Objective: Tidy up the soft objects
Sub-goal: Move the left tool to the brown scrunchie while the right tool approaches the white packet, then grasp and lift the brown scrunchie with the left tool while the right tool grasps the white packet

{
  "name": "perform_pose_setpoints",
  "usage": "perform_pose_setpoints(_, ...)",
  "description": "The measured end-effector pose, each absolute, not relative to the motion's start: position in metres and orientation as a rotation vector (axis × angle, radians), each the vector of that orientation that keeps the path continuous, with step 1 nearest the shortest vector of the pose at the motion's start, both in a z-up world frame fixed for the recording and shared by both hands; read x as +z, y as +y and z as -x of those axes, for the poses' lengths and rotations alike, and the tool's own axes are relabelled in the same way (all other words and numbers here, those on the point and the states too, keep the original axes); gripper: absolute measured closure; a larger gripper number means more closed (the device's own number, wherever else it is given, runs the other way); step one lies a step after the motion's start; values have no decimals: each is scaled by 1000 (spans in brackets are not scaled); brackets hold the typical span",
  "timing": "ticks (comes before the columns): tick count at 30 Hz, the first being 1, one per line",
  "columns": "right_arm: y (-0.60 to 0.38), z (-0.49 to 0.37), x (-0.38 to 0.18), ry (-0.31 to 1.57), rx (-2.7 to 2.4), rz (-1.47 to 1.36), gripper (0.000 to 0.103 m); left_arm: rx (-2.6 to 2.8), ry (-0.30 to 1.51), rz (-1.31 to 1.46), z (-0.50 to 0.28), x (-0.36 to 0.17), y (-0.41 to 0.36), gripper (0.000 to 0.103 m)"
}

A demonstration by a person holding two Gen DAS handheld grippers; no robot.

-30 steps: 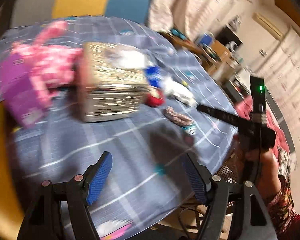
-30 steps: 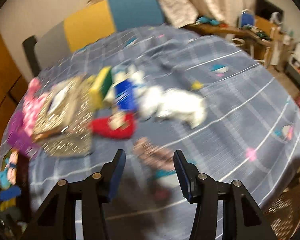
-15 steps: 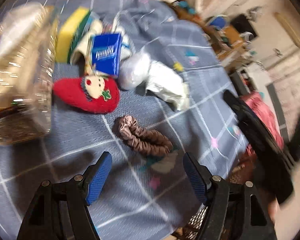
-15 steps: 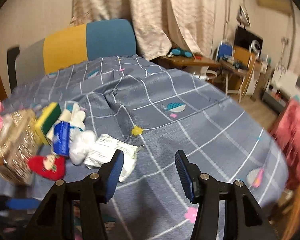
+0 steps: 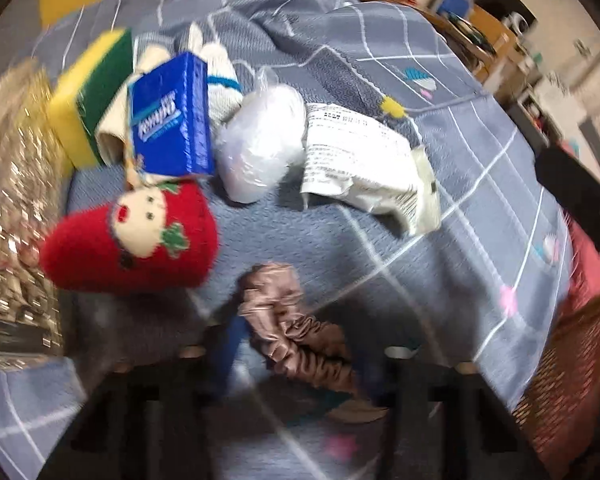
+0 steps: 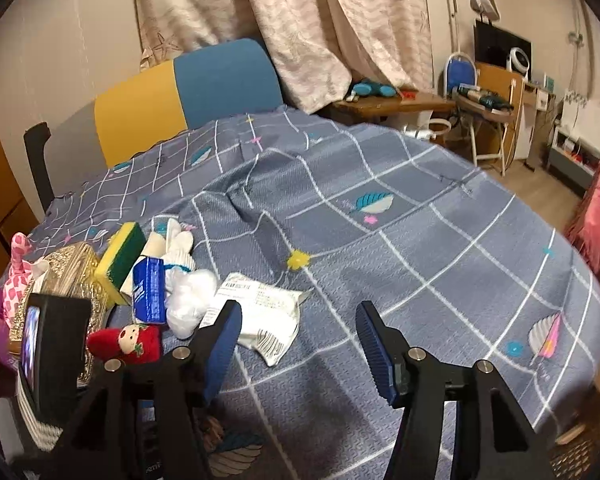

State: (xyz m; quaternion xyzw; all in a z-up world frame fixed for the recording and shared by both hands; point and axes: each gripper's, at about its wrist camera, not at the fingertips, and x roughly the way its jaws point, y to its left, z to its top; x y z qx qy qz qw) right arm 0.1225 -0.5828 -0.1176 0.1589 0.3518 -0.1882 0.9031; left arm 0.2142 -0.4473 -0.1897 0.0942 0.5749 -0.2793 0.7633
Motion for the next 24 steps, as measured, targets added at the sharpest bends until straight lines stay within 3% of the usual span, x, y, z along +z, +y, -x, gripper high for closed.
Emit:
perform_pose_setpoints(4, -581, -128, -127, 780, -366, -340, 39, -712, 1265, -165, -210, -187, -422, 79)
perform_pose_setpoints(12, -566, -178, -143, 907, -178, -213, 17, -792, 1283, -130, -201, -185, -354, 79)
perform_pose_setpoints(19, -558, -240, -167, 1129, 42, 154, 16, -823, 1294, -150, -196, -182, -327, 79)
perform_pose_setpoints(24, -561, -252, -180, 1199, 101, 181, 11, -841, 1309, -131, -195, -182, -317, 79)
